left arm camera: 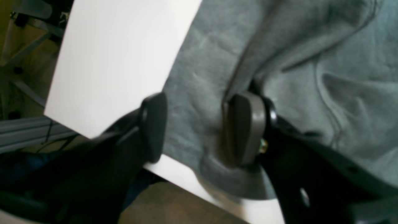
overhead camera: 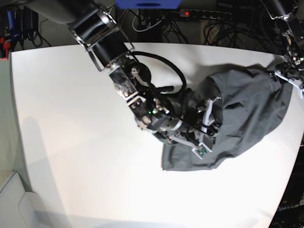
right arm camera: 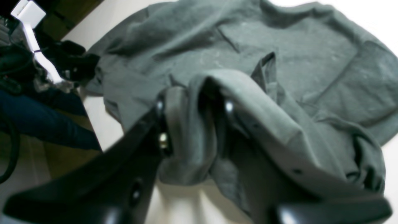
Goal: Layout the t-shirt on the table in an organized manner, then fold the t-shirt properly
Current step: 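Lay the held fabric over the shirt with the right gripper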
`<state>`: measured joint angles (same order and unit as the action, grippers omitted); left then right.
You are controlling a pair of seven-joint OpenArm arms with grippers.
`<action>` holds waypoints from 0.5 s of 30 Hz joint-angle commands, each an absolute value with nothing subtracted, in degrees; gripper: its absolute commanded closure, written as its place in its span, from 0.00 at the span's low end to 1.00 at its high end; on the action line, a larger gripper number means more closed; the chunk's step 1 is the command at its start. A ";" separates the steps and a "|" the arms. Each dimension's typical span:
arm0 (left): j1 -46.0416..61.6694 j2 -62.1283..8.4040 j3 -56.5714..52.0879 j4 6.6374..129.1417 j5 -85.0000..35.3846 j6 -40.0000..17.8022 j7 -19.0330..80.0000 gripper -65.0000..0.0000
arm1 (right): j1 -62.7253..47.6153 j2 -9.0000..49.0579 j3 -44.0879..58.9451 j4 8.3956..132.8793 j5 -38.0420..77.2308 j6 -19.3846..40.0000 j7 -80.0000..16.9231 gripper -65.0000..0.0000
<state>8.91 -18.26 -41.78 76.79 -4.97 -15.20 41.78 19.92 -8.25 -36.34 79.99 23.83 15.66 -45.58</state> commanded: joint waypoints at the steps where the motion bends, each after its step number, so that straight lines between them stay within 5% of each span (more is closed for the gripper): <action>1: 8.84 -19.47 -41.98 77.85 -4.79 -14.99 41.27 0.49 | 20.88 -9.00 -36.44 81.89 24.75 16.31 -42.51 0.68; 9: 9.45 -19.56 -42.24 77.85 -4.79 -14.99 41.27 0.49 | 18.24 -8.66 -36.35 82.59 24.48 15.96 -34.15 0.68; 15: 9.45 -19.65 -42.24 77.85 -4.79 -14.99 41.27 0.49 | 11.56 -3.03 -32.84 88.92 24.66 15.87 -28.62 0.68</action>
